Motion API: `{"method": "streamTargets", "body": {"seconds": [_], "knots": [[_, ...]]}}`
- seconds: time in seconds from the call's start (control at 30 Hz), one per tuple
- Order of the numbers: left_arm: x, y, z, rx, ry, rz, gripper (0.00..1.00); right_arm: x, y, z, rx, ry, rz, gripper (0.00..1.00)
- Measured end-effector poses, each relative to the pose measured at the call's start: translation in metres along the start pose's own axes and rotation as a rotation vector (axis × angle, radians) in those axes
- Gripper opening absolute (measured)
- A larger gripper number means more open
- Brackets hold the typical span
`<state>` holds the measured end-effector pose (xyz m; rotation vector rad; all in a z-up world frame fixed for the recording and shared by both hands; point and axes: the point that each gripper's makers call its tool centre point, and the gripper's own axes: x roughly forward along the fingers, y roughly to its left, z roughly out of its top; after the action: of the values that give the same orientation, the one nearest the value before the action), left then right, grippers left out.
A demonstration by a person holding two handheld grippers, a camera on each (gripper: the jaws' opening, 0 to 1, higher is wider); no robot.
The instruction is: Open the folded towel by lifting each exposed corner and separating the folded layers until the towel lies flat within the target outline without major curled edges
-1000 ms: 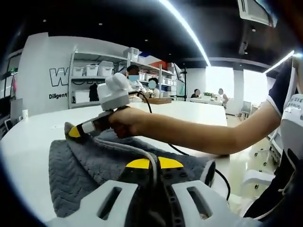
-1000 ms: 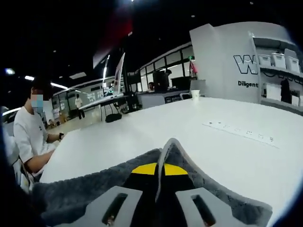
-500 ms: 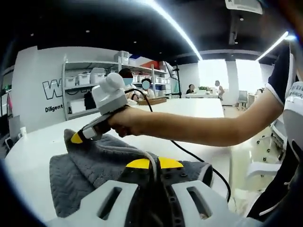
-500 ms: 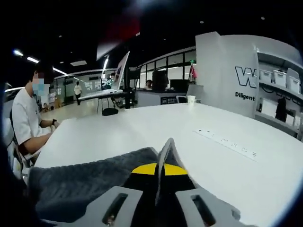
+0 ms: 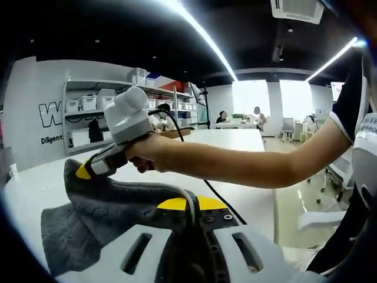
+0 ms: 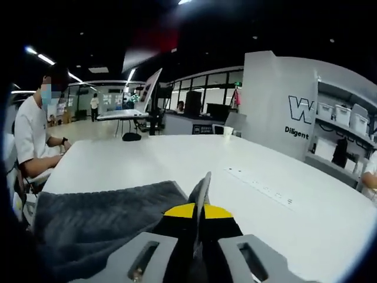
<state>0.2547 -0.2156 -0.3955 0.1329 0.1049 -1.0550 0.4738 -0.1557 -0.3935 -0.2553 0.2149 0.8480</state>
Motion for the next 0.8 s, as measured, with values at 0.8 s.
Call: {"method": "streamTargets", "body": {"seconds": [0.8], "knots": [[0.041,-0.04,0.02,0.052,-0.026,-0.143,0.01,-0.063,-0.035,-0.008,-0.015,0.007,-0.1,0.0]]}}
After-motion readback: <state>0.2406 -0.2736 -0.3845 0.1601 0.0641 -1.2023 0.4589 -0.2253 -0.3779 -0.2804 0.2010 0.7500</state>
